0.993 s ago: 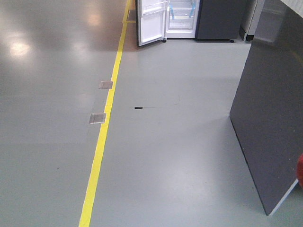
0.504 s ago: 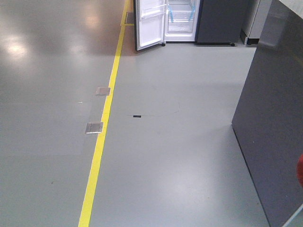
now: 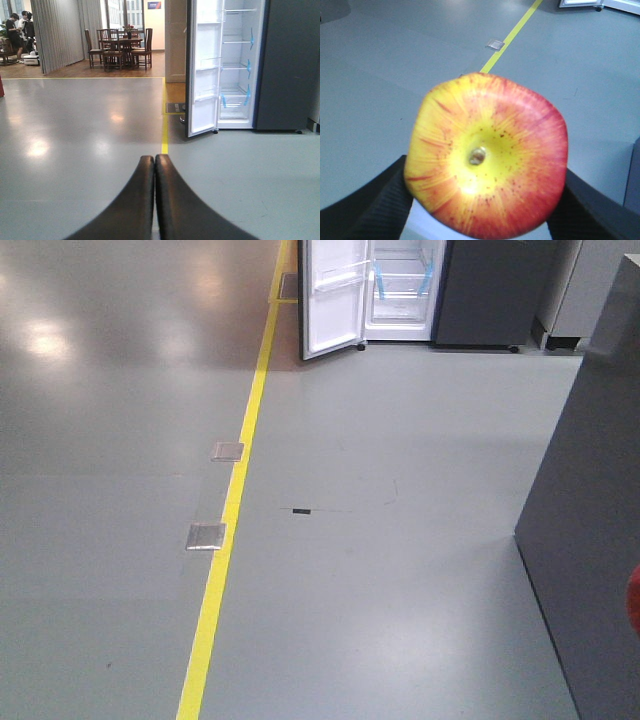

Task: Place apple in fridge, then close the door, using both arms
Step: 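Drive toward the open white refrigerator holding the apple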

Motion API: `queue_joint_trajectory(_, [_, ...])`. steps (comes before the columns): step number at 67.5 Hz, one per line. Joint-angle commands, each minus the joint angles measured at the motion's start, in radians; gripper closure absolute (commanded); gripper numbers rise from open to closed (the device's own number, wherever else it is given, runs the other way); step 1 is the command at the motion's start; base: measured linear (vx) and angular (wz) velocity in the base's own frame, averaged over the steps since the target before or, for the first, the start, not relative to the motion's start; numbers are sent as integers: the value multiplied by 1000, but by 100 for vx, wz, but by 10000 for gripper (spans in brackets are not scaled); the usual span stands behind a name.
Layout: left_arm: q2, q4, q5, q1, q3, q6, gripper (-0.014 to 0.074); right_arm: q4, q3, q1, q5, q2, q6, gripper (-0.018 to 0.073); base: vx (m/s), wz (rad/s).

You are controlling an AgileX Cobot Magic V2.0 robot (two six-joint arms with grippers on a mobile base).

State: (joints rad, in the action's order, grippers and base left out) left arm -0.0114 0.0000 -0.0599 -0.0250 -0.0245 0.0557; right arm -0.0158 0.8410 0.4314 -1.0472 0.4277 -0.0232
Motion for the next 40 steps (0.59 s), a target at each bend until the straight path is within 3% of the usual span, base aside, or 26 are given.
queue_joint_trajectory(1, [-15,-6,74,1,-28,9,603,-2,25,-1,80,10,9,199,26,8])
queue_joint_trajectory(40, [-15,-6,74,1,-28,9,603,-2,25,-1,80,10,9,199,28,5])
